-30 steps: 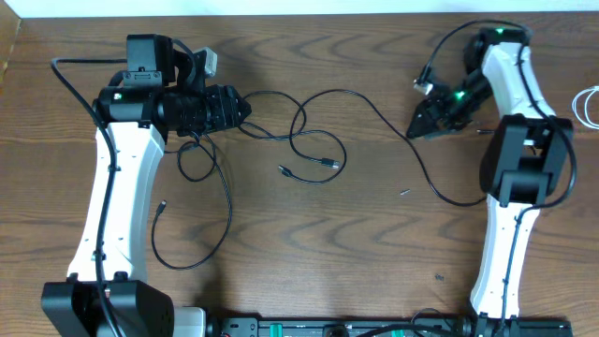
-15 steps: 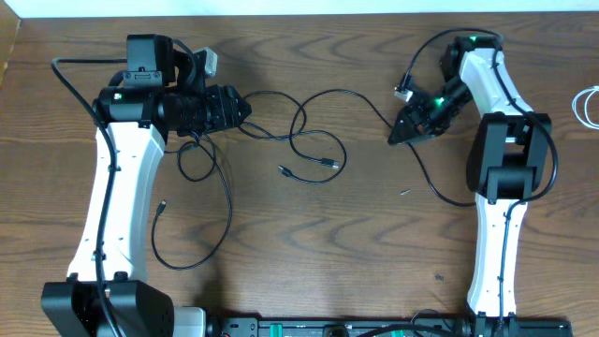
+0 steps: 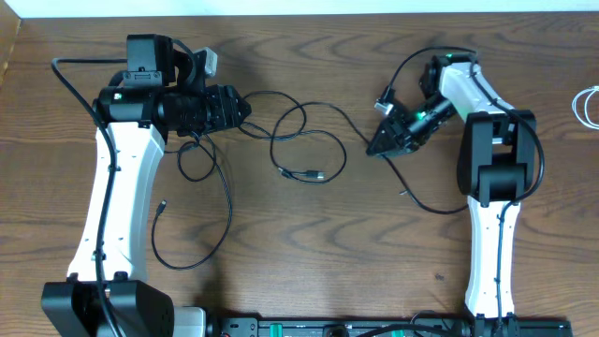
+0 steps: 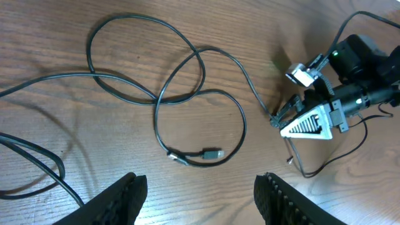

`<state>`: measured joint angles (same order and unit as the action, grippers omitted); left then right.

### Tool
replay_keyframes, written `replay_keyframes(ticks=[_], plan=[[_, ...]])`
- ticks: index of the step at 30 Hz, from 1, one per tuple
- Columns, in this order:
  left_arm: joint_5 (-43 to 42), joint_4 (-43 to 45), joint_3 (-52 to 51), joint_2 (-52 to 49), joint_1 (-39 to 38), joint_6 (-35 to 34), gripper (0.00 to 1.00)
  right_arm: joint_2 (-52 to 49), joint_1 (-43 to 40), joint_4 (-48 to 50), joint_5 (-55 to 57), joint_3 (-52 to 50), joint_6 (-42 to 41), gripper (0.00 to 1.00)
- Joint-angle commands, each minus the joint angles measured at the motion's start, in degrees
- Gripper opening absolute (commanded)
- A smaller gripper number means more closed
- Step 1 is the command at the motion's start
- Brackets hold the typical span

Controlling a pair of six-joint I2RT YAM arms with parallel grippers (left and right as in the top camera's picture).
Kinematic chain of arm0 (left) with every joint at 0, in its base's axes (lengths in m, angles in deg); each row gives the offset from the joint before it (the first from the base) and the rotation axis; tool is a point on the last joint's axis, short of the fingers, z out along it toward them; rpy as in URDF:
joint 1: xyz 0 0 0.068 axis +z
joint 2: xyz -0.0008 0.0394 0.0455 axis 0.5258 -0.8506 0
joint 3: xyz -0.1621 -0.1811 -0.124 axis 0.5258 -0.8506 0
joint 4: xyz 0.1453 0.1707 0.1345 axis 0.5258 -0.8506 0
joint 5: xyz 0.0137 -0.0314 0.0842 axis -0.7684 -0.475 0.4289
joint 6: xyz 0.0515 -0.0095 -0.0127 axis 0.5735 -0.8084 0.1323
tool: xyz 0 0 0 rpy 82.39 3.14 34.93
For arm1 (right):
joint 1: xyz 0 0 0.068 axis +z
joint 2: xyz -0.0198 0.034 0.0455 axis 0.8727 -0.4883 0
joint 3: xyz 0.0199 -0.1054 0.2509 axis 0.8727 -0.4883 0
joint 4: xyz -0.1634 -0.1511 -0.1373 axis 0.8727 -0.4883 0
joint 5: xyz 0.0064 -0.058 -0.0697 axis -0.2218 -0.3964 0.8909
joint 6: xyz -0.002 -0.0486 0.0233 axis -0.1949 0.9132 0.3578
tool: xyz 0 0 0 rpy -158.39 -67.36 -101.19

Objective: Untangle cables

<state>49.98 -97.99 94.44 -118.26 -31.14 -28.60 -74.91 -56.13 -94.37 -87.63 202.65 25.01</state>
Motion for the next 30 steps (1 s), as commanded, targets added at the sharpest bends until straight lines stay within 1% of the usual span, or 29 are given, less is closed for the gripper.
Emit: replay_keyframes(ticks=[1, 2, 3, 5, 7, 8, 10, 15, 20, 23, 24, 26, 30], plan=[[-0.33, 0.13, 0.83, -0.48, -0.17, 0.5, 0.61, -3.28, 2.34, 2.95, 6.84, -2.8, 0.61, 0.58], [-0.33, 0.11, 0.83, -0.48, -0.17, 0.5, 0.61, -3.28, 2.75, 3.08, 6.47, -2.8, 0.63, 0.56], [-0.33, 0.11, 0.83, -0.48, -0.17, 0.5, 0.61, -3.28, 3.1, 3.21, 6.1, -2.8, 0.63, 0.5], [-0.33, 0.11, 0.83, -0.48, -0.17, 0.5, 0.61, -3.28, 3.8, 3.48, 5.2, -2.8, 0.63, 0.35], [-0.33, 0.11, 0.83, -0.48, -0.17, 0.5, 0.61, -3.28, 4.31, 3.56, 3.85, -2.8, 0.63, 0.22], [-0.33, 0.11, 0.83, -0.48, -0.17, 0.5, 0.61, -3.28, 4.46, 3.61, 3.19, -2.8, 0.63, 0.12], [-0.33, 0.11, 0.83, -0.48, -0.17, 0.5, 0.61, -3.23, 4.5, 3.5, 1.16, -2.69, 0.63, 0.01], [-0.33, 0.11, 0.83, -0.48, -0.17, 0.5, 0.61, -1.99, 3.96, 1.14, -3.43, -0.63, 0.68, 0.01], [-0.33, 0.11, 0.83, -0.48, -0.17, 0.5, 0.61, 2.71, 2.91, -3.34, -8.66, 6.25, 2.16, 0.01], [-0.33, 0.11, 0.83, -0.48, -0.17, 0.5, 0.61, 8.41, 1.62, -5.66, -11.72, 11.39, 2.12, 0.01], [-0.33, 0.13, 0.83, -0.48, -0.17, 0.5, 0.61, 11.98, 0.57, -5.84, -12.94, 13.64, 1.33, 0.01], [-0.33, 0.13, 0.83, -0.48, -0.17, 0.5, 0.61, 15.72, -0.94, -5.7, -14.32, 15.32, 0.68, 0.01], [-0.33, 0.15, 0.83, -0.48, -0.17, 0.5, 0.61, 23.12, -6.12, -3.91, -21.44, 17.9, 0.24, 0.01]])
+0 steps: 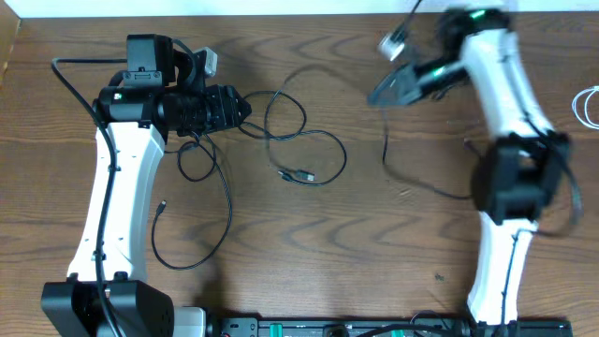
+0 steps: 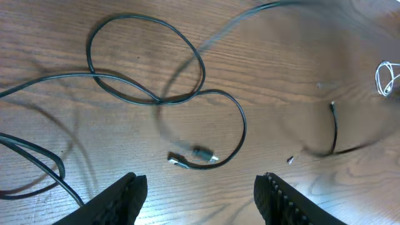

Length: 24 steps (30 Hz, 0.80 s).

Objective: Untangle cables

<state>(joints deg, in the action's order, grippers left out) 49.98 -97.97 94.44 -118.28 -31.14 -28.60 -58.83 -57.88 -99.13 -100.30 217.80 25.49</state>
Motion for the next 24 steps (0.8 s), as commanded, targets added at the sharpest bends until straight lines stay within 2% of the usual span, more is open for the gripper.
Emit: replay_keyframes(ticks=[1, 15, 19, 24], plan=[[-0.33, 0.13, 0.83, -0.46, -0.17, 0.5, 0.61, 9.42, -6.86, 2.97, -11.17, 3.23, -2.58, 0.01], [-0.33, 0.11, 0.83, -0.46, -0.17, 0.5, 0.61, 23.19, -35.43, 39.15, -14.19, 3.43, -42.53, 0.01], [-0.33, 0.11, 0.83, -0.46, -0.17, 0.5, 0.61, 23.52, -42.8, 46.05, -8.79, 3.43, -49.9, 0.01], [-0.33, 0.11, 0.83, -0.46, -0.17, 0.5, 0.61, 23.41, -49.7, 46.93, 3.34, 3.41, -50.47, 0.01]])
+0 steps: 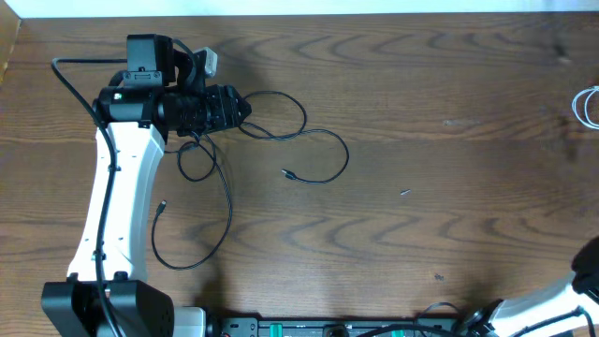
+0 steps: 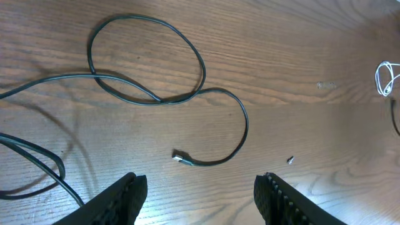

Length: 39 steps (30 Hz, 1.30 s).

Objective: Untangle cables

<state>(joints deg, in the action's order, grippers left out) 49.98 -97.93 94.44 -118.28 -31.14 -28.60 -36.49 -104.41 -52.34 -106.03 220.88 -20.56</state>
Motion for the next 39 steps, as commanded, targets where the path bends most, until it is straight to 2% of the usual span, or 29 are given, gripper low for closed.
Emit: replay_keyframes(ticks=[1, 5, 10, 16, 18, 20, 22, 27, 34, 39], plan=[[-0.33, 0.07, 0.83, -0.46, -0.17, 0.5, 0.61, 1.07, -4.96, 0.02, 12.37, 0.33, -3.82, 0.01], [-0.33, 0.09, 0.83, -0.46, -0.17, 0.5, 0.61, 0.92, -8.5, -2.4, 20.98, 0.33, 0.72, 0.01], [-0.33, 0.2, 0.83, -0.46, -0.17, 0.31, 0.61, -1.36, -9.18, -8.57, 34.27, 0.28, 8.33, 0.01], [-0.33, 0.7, 0.83, -0.46, -0.17, 0.31, 0.61, -7.72, -8.94, -8.87, 38.88, 0.26, 9.38, 0.01], [-0.33, 0.7, 0.83, -0.46, -0.17, 0.31, 0.61, -9.94, -8.76, -8.94, 39.58, 0.26, 9.38, 0.21], [-0.33, 0.68, 0.83, -0.46, -0.17, 0.31, 0.61, -11.65, -8.55, -9.31, 39.34, 0.26, 9.35, 0.73], [-0.33, 0.7, 0.83, -0.46, -0.17, 0.31, 0.61, -12.33, -8.22, -10.01, 39.04, 0.26, 9.33, 0.88], [-0.31, 0.74, 0.83, -0.46, -0.17, 0.31, 0.61, -10.8, -6.54, -10.91, 38.14, 0.28, 9.35, 0.96], [-0.31, 0.72, 0.83, -0.46, -0.17, 0.33, 0.61, -5.38, -2.21, -15.39, 37.9, 0.28, 9.79, 0.99], [2.32, 0.68, 0.81, -0.46, -0.17, 0.33, 0.61, -3.3, 3.93, -20.63, 34.45, 0.28, 14.8, 0.99]])
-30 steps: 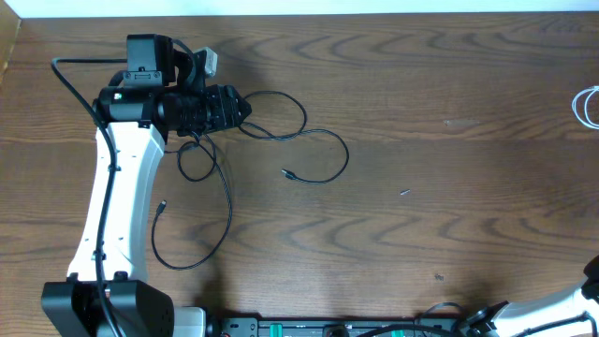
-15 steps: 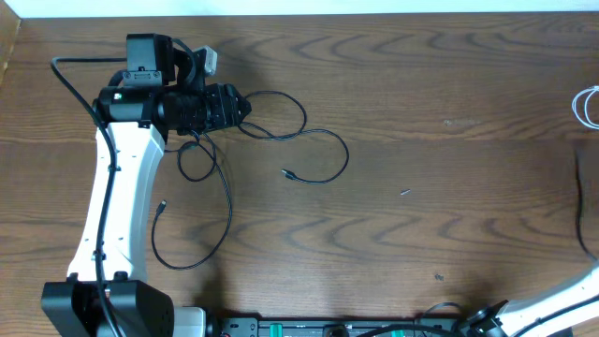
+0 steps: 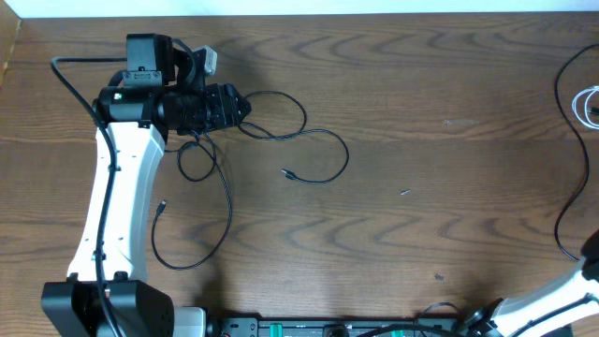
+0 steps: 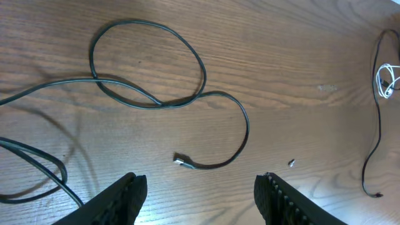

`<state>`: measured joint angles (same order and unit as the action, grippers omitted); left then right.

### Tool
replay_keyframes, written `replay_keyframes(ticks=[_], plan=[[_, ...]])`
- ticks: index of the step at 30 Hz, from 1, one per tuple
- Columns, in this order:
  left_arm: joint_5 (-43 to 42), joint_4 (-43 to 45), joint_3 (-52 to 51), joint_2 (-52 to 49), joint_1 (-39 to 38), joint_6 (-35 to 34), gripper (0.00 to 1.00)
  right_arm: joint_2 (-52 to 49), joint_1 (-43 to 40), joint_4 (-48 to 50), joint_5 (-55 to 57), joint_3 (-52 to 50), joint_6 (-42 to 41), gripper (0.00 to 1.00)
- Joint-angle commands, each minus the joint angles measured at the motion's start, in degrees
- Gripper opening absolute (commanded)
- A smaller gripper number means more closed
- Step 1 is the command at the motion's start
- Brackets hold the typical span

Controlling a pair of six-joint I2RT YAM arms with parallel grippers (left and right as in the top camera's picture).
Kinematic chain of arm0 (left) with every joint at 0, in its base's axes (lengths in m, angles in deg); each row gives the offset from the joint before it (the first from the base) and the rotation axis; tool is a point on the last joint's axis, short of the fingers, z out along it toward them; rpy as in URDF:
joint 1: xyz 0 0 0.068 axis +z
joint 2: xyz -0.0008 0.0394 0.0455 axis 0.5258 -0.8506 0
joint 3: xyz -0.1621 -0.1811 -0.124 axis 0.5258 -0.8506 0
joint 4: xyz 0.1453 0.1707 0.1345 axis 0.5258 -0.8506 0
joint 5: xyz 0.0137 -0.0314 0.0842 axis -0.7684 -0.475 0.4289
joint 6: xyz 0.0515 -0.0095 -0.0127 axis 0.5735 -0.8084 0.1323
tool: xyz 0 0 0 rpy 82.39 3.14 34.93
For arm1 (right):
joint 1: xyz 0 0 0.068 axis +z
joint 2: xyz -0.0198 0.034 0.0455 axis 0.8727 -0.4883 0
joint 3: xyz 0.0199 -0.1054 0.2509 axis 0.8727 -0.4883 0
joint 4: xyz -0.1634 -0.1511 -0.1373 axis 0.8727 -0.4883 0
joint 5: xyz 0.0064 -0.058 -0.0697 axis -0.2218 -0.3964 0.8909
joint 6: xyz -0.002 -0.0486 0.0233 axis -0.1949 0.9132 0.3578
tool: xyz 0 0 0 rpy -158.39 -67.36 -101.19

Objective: Untangle cables
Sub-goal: 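Move the right gripper back to the remaining black cables at center-left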

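Note:
One black cable [image 3: 298,120] lies right of my left arm, looped once, its plug end [image 3: 285,172] free on the wood; the left wrist view shows the same loop [image 4: 150,62] and plug [image 4: 181,161]. My left gripper [image 3: 239,106] hovers over that cable's left part, open [image 4: 203,200], with nothing between the fingers [image 4: 125,197]. A second black cable [image 3: 564,178] runs down the far right edge, apart from the first; its loose end [image 4: 377,195] shows in the wrist view. My right gripper is out of view.
A small white coiled cable [image 3: 590,106] sits at the right edge beside the second black cable. A further black lead [image 3: 192,220] curls below the left arm. A tiny scrap [image 3: 404,193] lies mid-table. Part of the right arm [image 3: 588,271] shows at bottom right.
The second black cable, barely visible at the right border before, now stretches down the right edge of the table. The left arm and the looped cable have not moved.
First my right gripper held a cable at centre right, its length crossing the looped cable. Then the right arm was at the back with that cable lifted. Then the arm and cable were gone from the centre. Now that cable lies at the right edge, separate.

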<state>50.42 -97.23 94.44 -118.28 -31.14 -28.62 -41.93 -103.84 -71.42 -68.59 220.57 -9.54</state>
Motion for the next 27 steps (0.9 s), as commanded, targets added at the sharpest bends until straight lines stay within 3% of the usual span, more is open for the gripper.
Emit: replay_keyframes(ticks=[1, 5, 8, 11, 19, 27], plan=[[2.32, -0.02, 0.72, -0.46, -0.17, 0.37, 0.61, 2.14, 4.74, -2.43, -3.72, 0.59, 4.26, 0.99], [6.58, -0.68, 0.46, -0.5, -0.17, 0.33, 0.61, 1.86, 11.15, -7.13, -4.31, 0.57, 6.43, 0.99], [14.64, -1.86, 0.46, -0.66, -0.17, -0.83, 0.61, 1.29, 16.63, -10.27, -4.28, 0.57, 8.44, 0.99], [23.98, -2.16, 0.48, -0.63, 0.76, -6.14, 0.61, 0.09, 23.19, -11.93, -4.28, 0.57, 9.03, 0.99], [24.15, -3.39, 1.22, 1.57, 10.23, -9.9, 0.61, -6.01, 43.67, -10.43, -4.24, 0.5, 8.22, 0.99], [24.15, -3.65, 1.25, 6.73, 19.61, -14.73, 0.63, -12.96, 61.81, -3.04, 0.63, 0.5, 5.25, 0.99]])
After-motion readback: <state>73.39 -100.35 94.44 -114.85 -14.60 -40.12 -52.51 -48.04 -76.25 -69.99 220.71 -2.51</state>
